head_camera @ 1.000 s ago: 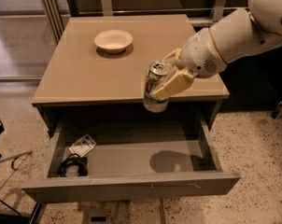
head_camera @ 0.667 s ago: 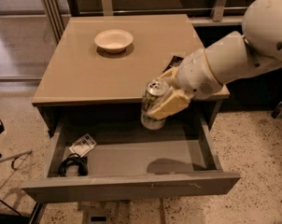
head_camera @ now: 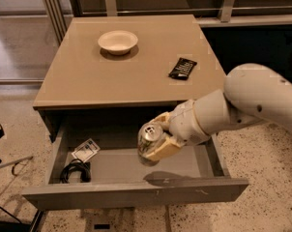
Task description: Place 7up can into top drawer
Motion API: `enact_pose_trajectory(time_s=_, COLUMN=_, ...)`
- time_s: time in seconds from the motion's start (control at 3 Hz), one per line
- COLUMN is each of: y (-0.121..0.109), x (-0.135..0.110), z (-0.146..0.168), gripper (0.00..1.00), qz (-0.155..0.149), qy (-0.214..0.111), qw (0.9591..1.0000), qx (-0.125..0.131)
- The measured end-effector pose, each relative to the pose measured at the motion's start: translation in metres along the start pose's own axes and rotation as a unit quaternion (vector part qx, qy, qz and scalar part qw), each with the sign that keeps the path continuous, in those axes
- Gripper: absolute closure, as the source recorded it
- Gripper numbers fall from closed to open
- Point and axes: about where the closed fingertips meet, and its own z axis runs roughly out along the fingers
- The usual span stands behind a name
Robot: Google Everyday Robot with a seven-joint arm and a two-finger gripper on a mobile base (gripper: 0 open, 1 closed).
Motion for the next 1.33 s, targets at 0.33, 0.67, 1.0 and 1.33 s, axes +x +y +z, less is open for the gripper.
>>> enact_pose_trajectory(time_s=0.33, y=0.001, x=0.011, z=0.016, gripper=1.00, qz=0.000, qy=0.001, qw=1.0000, qx=0.007)
enact_pose_trajectory(time_s=0.67, y=0.001, x=0.023, z=0.020, gripper=1.00, qz=-0.009, qy=0.010, qw=0.9999, qx=0.006)
enact_pose_trajectory(time_s=1.0, y=-0.007, x=0.047, z=0.033, gripper=1.00, qz=-0.020, qy=0.024, qw=0.9994, qx=0.013)
enact_pose_trajectory(time_s=1.33, y=-0.020, x=0.064, z=0.044, gripper=1.00, qz=-0.027, qy=0.029, qw=0.9990, qx=0.018)
